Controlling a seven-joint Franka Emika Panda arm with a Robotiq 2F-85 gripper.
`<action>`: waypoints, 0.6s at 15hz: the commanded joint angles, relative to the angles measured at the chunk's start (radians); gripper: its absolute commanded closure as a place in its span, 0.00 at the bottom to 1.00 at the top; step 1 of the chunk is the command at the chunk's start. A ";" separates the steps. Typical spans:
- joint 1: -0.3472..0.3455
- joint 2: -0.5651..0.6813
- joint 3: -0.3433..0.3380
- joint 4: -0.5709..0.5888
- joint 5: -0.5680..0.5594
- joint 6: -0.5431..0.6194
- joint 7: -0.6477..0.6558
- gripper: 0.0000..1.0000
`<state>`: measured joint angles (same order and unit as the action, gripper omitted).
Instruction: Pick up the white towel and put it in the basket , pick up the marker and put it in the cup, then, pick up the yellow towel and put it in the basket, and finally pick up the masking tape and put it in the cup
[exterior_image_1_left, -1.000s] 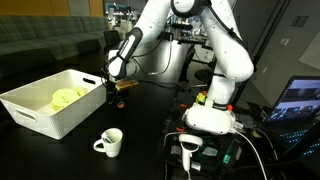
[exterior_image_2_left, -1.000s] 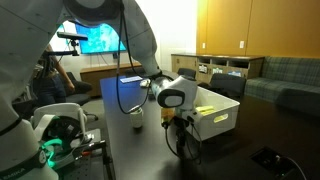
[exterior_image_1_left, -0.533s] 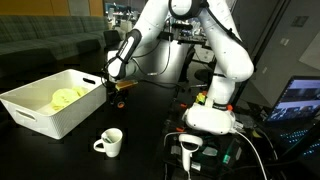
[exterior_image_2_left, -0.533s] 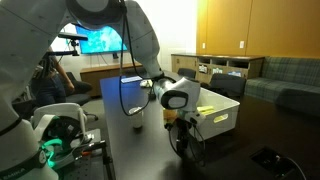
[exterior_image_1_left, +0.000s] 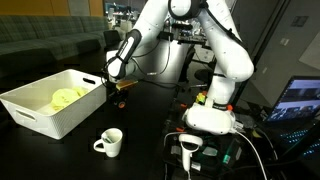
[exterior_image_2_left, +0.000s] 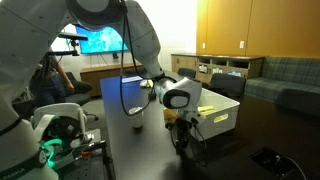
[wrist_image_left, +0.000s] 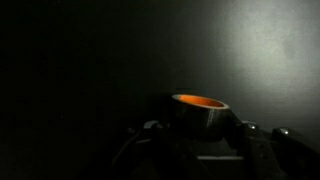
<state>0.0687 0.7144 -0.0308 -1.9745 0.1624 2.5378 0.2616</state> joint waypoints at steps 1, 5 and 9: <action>0.016 -0.003 -0.013 0.017 -0.030 -0.047 0.014 0.73; 0.025 -0.072 -0.002 -0.052 -0.058 -0.037 -0.022 0.73; 0.076 -0.167 0.001 -0.148 -0.142 -0.019 -0.042 0.73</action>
<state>0.1028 0.6580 -0.0263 -2.0191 0.0791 2.5132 0.2365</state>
